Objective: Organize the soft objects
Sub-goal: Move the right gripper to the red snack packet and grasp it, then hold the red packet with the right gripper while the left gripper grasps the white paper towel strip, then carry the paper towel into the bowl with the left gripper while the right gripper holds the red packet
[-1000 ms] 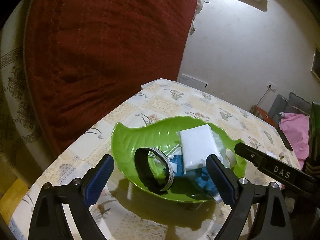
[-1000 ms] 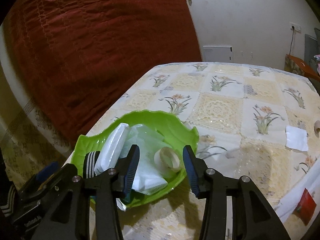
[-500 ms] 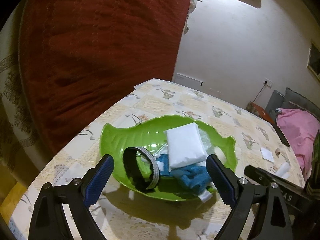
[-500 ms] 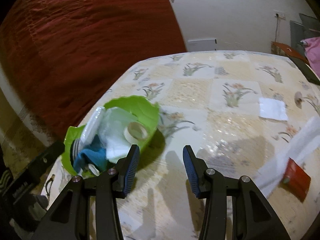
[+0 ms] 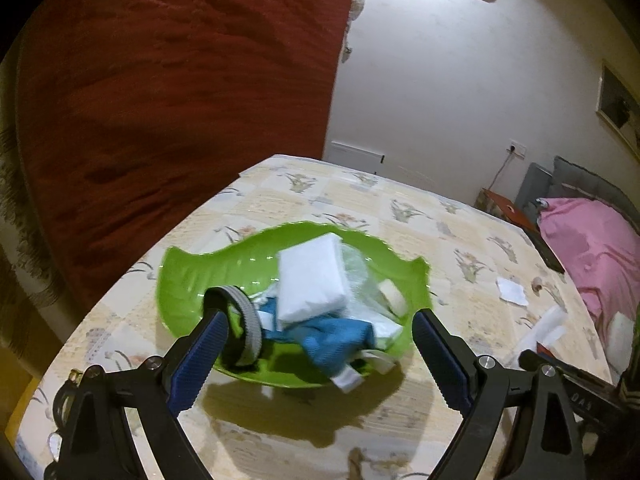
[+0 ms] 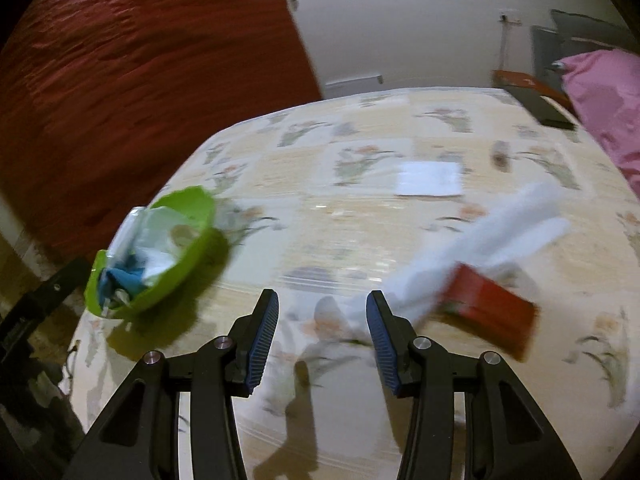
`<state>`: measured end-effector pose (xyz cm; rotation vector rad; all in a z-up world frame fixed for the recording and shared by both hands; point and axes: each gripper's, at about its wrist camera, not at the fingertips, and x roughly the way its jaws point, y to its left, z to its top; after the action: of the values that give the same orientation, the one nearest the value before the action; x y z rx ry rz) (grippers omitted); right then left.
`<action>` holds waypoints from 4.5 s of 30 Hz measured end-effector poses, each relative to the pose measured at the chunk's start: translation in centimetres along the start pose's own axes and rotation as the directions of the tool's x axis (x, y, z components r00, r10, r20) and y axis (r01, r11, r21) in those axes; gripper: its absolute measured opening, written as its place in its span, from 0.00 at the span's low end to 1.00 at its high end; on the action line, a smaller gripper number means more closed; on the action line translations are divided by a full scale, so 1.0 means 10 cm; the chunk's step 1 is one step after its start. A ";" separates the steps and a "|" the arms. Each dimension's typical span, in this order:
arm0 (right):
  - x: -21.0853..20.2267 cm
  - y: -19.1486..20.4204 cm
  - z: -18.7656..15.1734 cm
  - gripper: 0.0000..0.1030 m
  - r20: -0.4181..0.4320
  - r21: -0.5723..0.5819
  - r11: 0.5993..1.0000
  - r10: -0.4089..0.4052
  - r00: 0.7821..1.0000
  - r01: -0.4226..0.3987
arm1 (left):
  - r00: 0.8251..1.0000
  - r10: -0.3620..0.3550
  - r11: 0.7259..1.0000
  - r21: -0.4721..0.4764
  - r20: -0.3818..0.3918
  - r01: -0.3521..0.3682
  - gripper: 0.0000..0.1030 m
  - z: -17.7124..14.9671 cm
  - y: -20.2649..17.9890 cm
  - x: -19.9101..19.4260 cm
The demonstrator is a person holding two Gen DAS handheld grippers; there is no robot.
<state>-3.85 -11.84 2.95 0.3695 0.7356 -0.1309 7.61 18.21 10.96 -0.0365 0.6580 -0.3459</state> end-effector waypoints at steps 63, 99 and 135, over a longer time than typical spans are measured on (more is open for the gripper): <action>-0.31 -0.96 -0.13 0.30 0.002 0.036 0.986 -0.162 0.987 0.162 | 0.978 -0.140 0.966 0.194 -0.156 0.170 0.93 -0.32 -1.18 0.23; -0.56 -1.27 -0.36 0.30 0.013 0.131 0.988 -0.078 0.997 0.076 | 0.848 -0.313 0.830 0.312 -0.427 0.463 0.92 -0.38 -2.71 1.08; -0.58 -1.30 -0.35 0.30 0.028 0.151 0.984 -0.102 0.994 0.097 | 0.960 -0.211 0.911 0.318 -0.184 0.262 0.11 -0.20 -2.15 0.59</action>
<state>-13.50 -22.68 0.76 0.4727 0.7115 -0.2873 4.20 -3.86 8.92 0.2433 0.7334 -0.7001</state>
